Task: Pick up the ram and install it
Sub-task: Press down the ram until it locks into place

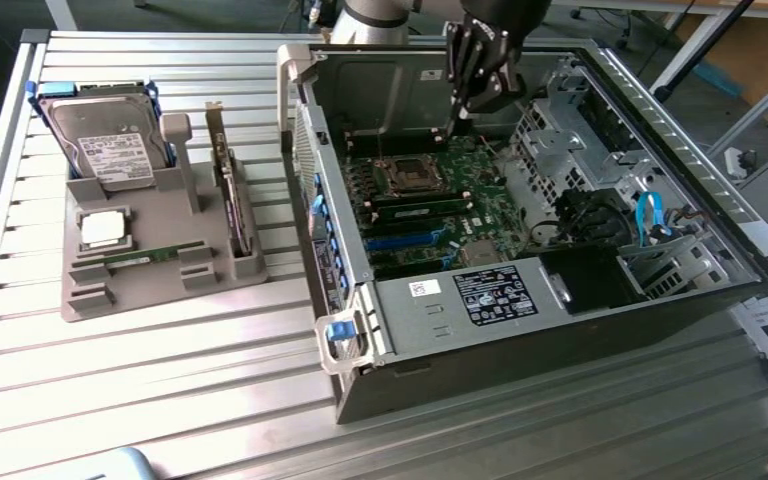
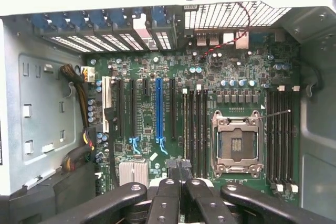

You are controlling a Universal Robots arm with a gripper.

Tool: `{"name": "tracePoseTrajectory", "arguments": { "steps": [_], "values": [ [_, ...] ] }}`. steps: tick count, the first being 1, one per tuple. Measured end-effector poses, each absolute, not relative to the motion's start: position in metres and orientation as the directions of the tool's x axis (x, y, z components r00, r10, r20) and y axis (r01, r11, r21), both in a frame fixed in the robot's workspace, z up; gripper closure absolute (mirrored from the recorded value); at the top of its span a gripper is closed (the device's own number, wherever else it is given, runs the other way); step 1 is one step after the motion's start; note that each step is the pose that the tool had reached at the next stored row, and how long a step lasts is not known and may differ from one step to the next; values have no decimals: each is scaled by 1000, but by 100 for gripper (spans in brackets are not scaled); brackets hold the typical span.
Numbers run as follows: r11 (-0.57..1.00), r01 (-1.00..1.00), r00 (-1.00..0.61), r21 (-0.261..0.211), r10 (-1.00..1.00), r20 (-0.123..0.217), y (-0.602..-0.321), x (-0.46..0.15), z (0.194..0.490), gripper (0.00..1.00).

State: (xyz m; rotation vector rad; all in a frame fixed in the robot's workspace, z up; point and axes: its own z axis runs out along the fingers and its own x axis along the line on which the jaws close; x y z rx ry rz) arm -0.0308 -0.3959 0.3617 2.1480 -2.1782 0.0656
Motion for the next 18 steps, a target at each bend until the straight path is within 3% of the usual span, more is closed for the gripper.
{"name": "tracePoseTrajectory", "arguments": {
  "steps": [18],
  "values": [
    [15,-1000,-13,27,-996,88,-396,-31,368,89]
  ]
}}
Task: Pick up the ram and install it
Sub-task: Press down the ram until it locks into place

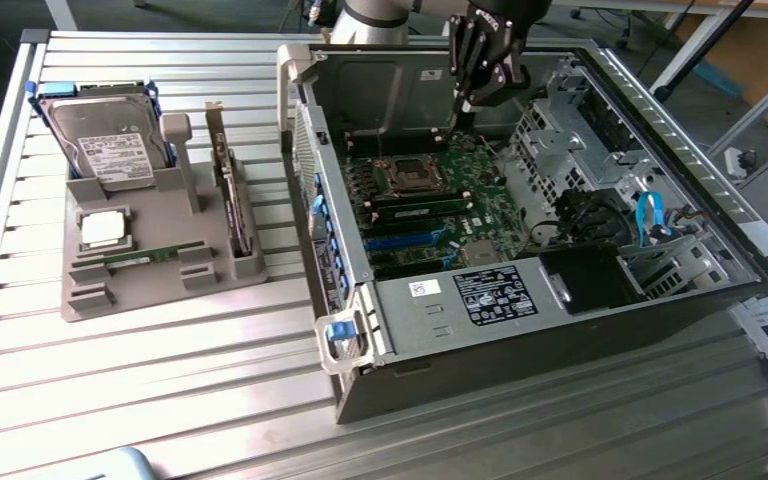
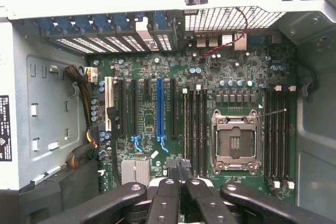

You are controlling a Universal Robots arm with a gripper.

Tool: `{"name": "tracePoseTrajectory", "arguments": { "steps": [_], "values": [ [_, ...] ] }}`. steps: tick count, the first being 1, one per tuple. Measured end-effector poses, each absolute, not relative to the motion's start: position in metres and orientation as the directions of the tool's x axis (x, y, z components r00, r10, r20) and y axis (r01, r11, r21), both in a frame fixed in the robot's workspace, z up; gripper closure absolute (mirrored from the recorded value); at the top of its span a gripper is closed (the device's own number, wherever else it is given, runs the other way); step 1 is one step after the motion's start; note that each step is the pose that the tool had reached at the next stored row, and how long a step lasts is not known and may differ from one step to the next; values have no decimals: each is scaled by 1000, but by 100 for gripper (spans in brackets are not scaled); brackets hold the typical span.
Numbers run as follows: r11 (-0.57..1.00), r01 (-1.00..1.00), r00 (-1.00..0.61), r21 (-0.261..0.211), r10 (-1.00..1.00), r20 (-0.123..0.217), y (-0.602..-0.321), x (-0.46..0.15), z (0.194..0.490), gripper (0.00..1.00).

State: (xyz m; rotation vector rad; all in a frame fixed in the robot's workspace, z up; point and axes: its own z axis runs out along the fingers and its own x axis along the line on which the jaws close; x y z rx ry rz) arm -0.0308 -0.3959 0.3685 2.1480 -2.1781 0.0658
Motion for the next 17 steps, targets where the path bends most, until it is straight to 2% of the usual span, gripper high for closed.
{"name": "tracePoseTrajectory", "arguments": {
  "steps": [6,17],
  "values": [
    [16,-1000,-13,27,-996,88,-396,-31,368,89],
    [197,-980,-194,27,-977,88,-396,-31,368,89]
  ]
}}
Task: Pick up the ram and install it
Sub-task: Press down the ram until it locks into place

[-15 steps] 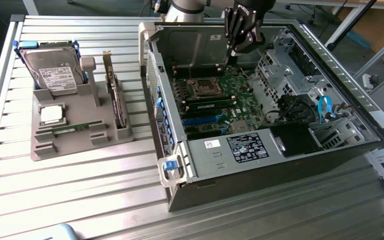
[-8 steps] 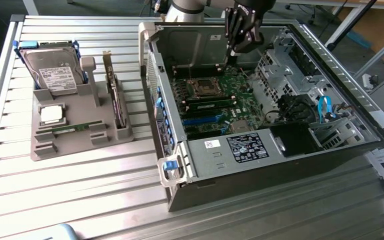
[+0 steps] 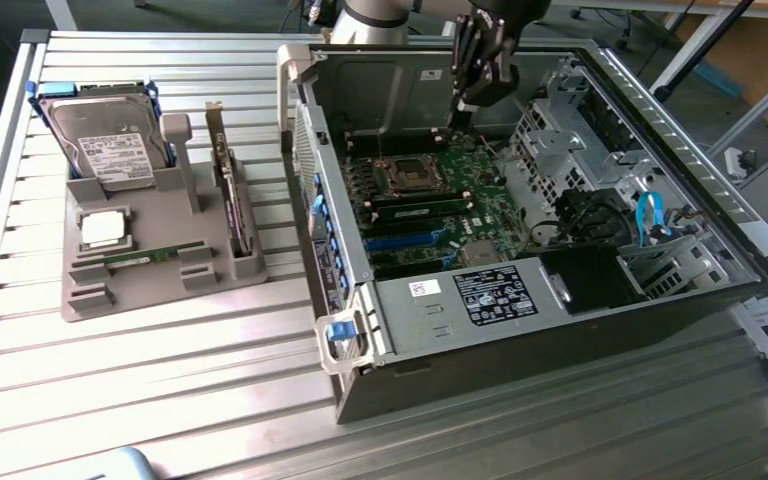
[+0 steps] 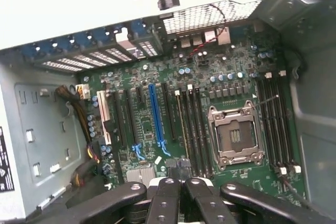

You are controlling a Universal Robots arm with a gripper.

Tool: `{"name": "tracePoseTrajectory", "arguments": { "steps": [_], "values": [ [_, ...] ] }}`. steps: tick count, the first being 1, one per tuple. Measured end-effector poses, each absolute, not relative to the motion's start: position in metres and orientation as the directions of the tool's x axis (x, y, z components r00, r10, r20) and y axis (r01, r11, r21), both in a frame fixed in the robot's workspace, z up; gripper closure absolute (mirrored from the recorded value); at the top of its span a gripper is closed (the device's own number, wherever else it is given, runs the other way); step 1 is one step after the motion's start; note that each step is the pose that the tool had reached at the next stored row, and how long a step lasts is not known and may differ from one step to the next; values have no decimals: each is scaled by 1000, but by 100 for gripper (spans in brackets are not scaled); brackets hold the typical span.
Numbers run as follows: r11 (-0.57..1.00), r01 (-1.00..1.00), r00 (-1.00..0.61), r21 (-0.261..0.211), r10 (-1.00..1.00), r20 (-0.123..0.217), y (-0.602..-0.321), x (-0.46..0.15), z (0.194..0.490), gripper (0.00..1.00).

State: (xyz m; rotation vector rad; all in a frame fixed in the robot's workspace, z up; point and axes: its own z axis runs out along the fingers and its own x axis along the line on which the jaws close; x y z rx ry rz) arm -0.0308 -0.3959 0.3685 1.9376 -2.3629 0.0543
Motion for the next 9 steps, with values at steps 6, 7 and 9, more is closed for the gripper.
{"name": "tracePoseTrajectory", "arguments": {
  "steps": [6,7,9],
  "values": [
    [294,-956,-290,27,-953,88,-396,-31,368,89],
    [310,-950,-306,27,-948,88,-396,-31,368,89],
    [338,-941,-334,27,-938,88,-396,-31,368,89]
  ]
}}
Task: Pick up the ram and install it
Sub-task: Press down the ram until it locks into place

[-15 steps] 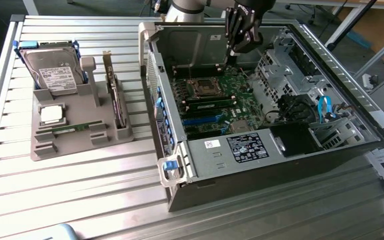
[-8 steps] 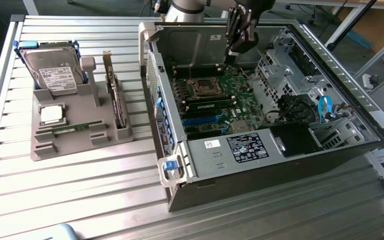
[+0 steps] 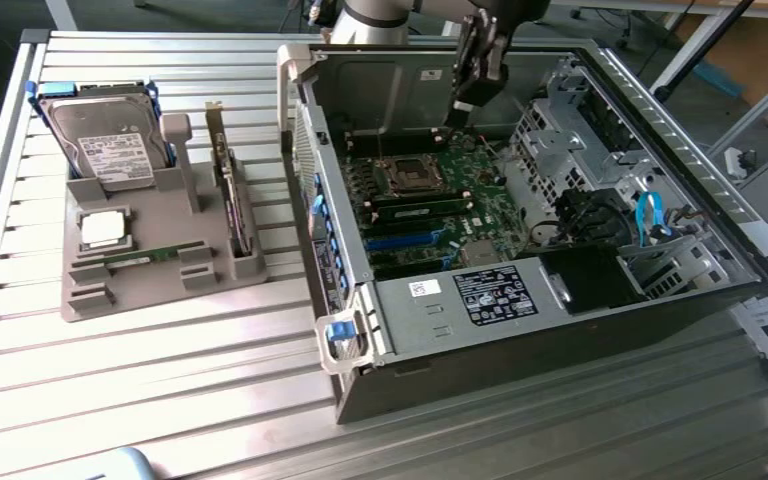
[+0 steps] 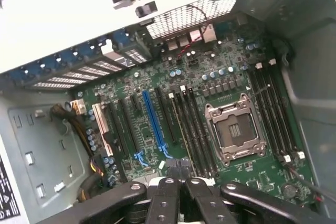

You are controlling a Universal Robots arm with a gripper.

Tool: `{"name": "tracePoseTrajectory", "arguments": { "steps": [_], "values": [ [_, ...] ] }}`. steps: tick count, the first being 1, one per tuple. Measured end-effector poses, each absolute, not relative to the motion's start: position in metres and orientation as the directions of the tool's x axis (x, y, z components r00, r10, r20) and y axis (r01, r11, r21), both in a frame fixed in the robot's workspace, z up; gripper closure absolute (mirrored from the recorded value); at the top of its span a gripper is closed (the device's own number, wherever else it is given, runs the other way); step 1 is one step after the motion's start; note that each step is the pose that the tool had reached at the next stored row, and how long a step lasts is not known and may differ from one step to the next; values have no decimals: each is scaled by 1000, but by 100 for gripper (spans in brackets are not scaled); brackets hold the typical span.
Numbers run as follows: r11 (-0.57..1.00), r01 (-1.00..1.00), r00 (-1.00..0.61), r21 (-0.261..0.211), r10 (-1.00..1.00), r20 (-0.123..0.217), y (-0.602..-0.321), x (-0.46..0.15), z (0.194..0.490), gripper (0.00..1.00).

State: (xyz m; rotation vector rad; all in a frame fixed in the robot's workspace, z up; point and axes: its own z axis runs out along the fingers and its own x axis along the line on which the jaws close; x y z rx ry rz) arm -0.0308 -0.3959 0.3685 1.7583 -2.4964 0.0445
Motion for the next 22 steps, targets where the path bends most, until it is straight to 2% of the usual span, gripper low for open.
{"name": "tracePoseTrajectory", "arguments": {
  "steps": [22],
  "values": [
    [655,-755,-651,27,-754,88,-396,-31,368,89]
  ]
}}
